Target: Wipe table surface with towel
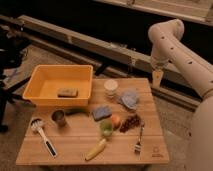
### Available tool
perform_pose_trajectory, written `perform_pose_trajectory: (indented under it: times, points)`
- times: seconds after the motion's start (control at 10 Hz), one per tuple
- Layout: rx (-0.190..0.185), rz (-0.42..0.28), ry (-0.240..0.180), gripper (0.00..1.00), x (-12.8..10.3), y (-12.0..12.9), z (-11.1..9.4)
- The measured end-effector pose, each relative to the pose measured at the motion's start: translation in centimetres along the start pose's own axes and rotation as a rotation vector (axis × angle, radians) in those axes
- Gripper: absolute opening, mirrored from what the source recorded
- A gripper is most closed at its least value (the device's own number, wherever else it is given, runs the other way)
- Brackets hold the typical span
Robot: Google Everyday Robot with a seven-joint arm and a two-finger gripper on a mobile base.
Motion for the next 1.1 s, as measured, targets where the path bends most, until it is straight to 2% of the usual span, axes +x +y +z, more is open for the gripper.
perform_pose_trajectory:
  times: [0.5, 0.6, 1.1]
  points:
    - [-0.001, -0.002, 0.002, 0.8, 0.0, 0.0, 0.0]
    - [-0.012, -0.022, 0.008, 0.8, -0.1, 0.2, 0.3]
    - [-0.069, -0.151, 0.04, 0.8, -4.8, 2.8, 4.4]
